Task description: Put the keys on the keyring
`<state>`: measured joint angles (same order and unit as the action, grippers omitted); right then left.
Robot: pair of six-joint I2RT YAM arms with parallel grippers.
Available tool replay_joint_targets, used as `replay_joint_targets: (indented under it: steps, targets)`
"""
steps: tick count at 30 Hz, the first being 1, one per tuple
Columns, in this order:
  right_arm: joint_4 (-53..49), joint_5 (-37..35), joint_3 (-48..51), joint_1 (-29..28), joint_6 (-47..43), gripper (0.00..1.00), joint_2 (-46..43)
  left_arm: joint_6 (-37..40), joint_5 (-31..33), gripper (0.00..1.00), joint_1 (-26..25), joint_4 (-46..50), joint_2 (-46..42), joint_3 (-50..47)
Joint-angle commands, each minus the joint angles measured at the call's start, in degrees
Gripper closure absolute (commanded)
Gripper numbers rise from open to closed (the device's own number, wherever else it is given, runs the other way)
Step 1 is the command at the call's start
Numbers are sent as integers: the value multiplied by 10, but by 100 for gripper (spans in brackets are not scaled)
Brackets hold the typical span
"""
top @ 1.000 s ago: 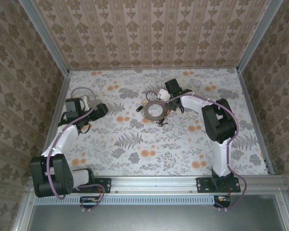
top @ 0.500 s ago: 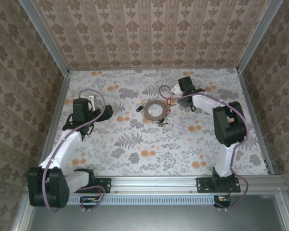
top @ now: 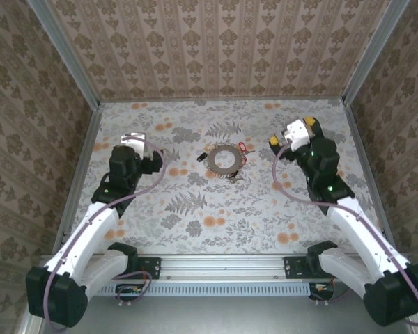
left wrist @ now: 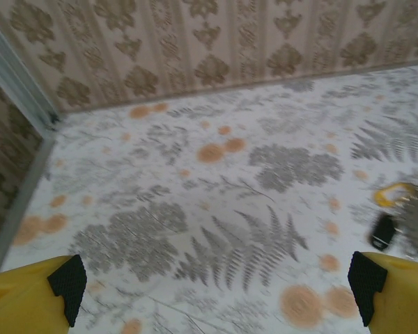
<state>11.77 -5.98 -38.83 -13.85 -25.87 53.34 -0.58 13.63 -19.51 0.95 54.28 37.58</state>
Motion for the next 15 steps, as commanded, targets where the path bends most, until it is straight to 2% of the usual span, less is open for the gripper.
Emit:
replay_joint_targets:
  steps: [1,5,8,11,13,15]
  targets:
    - [92,-12,90,6,11,0,12,78,43,0,-2,-115,66,-58]
    - [183,-61,164,30,120,0,34,108,59,0,4,-227,152,-94]
    - [225,-83,197,62,190,0,77,113,37,0,18,-304,189,-123]
    - [324,-67,226,82,211,1,151,111,28,0,30,-351,222,-137]
    - [353,-59,218,86,217,0,204,128,9,0,34,-382,240,-140]
    - [280,-25,175,92,226,0,216,143,-12,0,38,-393,258,-131]
